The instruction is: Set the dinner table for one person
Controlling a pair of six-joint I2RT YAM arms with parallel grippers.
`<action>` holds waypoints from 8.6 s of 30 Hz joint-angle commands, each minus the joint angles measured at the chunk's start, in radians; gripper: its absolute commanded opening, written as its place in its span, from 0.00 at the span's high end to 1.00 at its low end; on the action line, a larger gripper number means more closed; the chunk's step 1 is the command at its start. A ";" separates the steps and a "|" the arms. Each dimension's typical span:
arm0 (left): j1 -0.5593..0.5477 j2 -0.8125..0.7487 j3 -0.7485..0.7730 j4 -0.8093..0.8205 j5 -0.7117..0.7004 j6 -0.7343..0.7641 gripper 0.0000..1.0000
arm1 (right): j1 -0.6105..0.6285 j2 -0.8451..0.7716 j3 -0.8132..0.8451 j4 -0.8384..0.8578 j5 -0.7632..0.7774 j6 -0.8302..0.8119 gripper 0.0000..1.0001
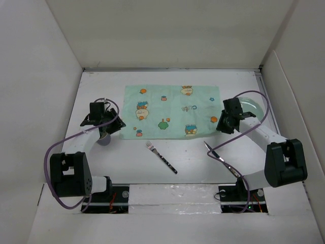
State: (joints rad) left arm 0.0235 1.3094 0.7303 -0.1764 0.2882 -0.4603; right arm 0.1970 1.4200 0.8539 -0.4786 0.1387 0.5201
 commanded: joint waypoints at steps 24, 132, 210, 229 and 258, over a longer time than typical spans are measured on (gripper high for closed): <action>-0.470 0.134 0.526 0.050 0.009 0.064 0.72 | -0.695 0.049 0.059 0.160 -0.234 0.310 0.42; -0.473 -0.355 0.970 -0.437 -0.356 -0.135 0.52 | 0.729 0.724 1.212 0.042 -0.374 0.047 0.22; -0.494 -0.016 0.684 -0.060 -0.198 0.103 0.50 | -0.116 0.922 1.472 -0.361 0.061 -0.091 1.00; -0.494 -0.015 0.695 -0.092 -0.219 0.120 0.59 | -0.125 0.711 1.441 -0.307 -0.057 -0.058 0.56; -0.484 -0.231 0.655 -0.258 -0.503 0.075 0.57 | 0.916 0.155 0.141 0.189 -0.001 -0.133 0.42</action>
State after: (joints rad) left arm -0.4633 1.1179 1.3579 -0.4339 -0.1867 -0.3748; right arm 1.0706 1.5032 0.9421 -0.3290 0.0540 0.4282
